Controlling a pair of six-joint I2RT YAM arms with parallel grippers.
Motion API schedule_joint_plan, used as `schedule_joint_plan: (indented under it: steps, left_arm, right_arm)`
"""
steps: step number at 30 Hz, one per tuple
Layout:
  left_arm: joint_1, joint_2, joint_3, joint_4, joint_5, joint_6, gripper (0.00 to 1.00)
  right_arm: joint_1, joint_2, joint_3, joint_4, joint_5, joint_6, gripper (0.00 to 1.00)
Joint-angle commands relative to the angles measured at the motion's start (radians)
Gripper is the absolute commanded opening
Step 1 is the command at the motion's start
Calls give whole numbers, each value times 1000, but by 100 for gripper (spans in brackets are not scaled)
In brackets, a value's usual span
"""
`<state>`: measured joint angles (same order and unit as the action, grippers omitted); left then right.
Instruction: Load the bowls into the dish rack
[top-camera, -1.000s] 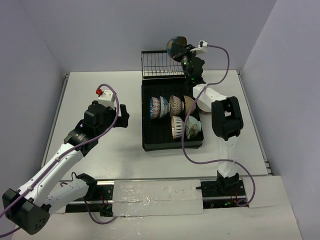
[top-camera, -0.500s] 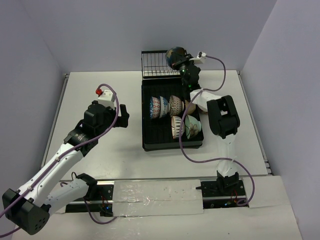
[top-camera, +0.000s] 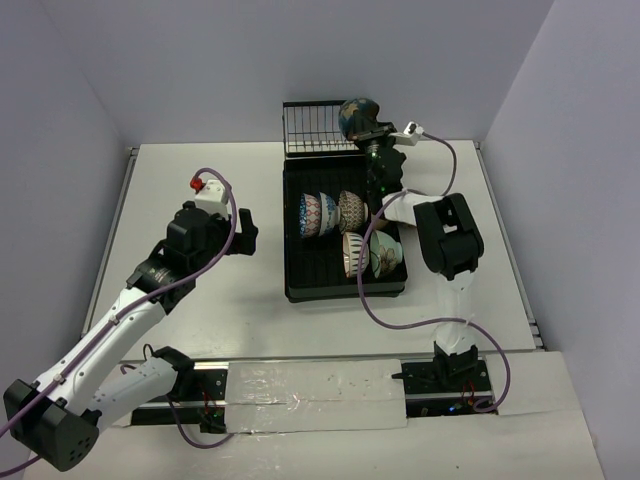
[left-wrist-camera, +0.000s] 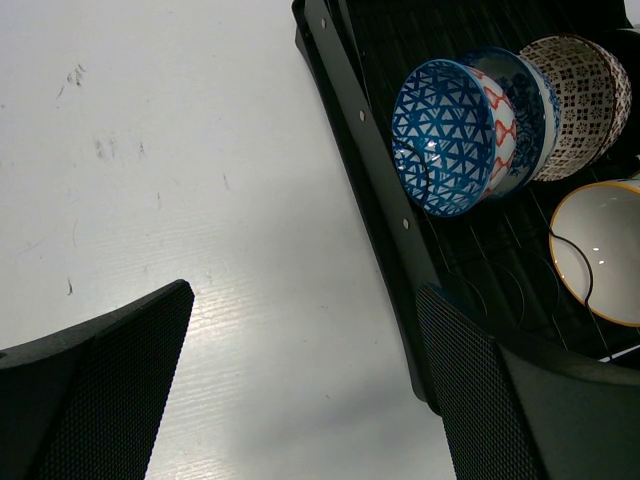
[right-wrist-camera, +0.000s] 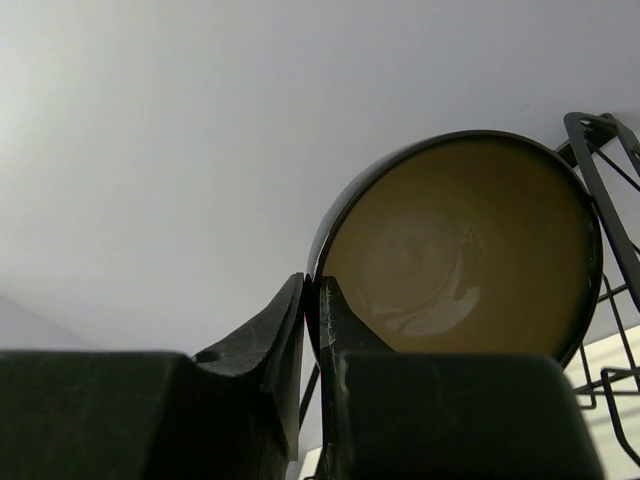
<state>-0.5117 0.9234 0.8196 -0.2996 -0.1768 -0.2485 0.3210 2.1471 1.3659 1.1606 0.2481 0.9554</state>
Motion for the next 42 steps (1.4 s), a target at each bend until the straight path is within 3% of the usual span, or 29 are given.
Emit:
schedule_joint_plan:
  steps: [1,14,18,35,42]
  left_arm:
    - [6,-15,-8,27,17,14,99]
    - [9,-12,-7,24,16,12,99]
    - [7,-14,-7,25,20,14,99]
    - [9,-37,-13,25,2,18,99]
    - [9,-41,-14,24,-3,20,99]
  right_arm:
    - [27,-73,-59,59,-3,51,2]
    - [29,-92,-137,18,-6,174,9]
    - [39,-72,-78,-24,-29,207,0]
    - [70,49,211,-50,17,203,0]
    - [70,17,124,-21,72,221,0]
